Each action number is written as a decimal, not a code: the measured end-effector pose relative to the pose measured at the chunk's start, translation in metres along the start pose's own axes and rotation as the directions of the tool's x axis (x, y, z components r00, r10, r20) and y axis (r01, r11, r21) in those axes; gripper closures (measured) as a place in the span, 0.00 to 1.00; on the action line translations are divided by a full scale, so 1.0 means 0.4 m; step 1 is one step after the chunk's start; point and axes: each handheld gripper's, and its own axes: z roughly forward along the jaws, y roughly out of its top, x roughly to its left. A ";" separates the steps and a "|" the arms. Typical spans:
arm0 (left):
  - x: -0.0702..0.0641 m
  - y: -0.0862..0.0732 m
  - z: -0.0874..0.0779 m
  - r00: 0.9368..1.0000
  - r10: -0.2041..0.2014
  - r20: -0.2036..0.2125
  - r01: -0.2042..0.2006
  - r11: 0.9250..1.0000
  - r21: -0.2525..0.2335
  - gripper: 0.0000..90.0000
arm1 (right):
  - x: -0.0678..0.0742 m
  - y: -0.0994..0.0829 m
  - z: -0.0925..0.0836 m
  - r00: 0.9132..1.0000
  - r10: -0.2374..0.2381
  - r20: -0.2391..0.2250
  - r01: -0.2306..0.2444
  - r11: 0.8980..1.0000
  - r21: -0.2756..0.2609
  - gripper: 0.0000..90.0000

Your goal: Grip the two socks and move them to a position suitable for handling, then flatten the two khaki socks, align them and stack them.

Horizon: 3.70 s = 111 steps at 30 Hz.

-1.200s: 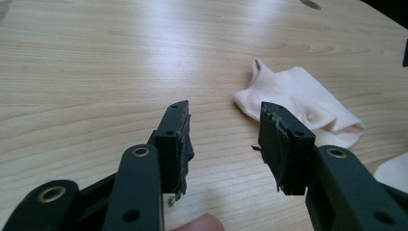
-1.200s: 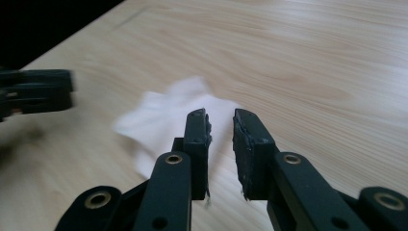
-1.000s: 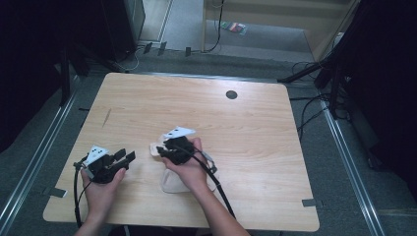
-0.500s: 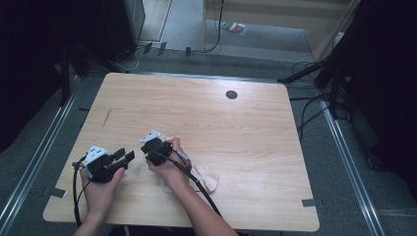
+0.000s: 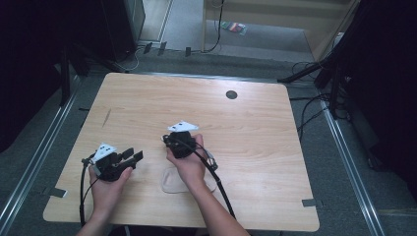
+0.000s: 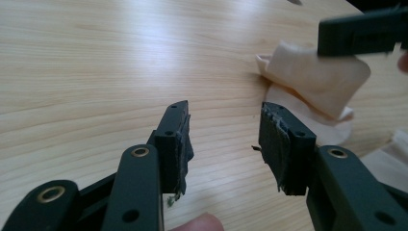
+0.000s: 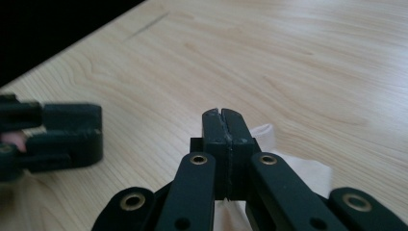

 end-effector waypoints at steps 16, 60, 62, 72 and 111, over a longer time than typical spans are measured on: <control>-0.133 0.052 0.189 0.987 0.160 0.032 -0.163 0.963 0.213 0.64 | -0.097 -0.020 -0.072 0.991 0.132 -0.018 -0.133 0.988 -0.080 1.00; -0.048 0.073 0.158 0.996 0.086 0.015 -0.087 0.989 0.117 0.66 | -0.263 -0.133 -0.109 0.979 0.099 0.177 -0.113 0.991 0.070 0.61; -0.050 0.066 0.171 0.996 0.088 0.000 -0.087 0.986 0.141 0.65 | -0.259 -0.138 -0.096 0.980 0.069 0.186 -0.086 0.993 0.080 0.61; -0.064 0.056 0.185 0.989 0.146 -0.035 -0.138 0.976 0.171 0.75 | -0.244 -0.146 -0.080 0.974 -0.007 0.226 -0.016 0.995 0.099 0.76; -0.109 0.084 0.022 0.977 0.187 0.106 -0.192 0.981 0.037 1.00 | -0.206 -0.117 -0.282 0.990 0.065 0.121 -0.061 0.997 -0.039 0.97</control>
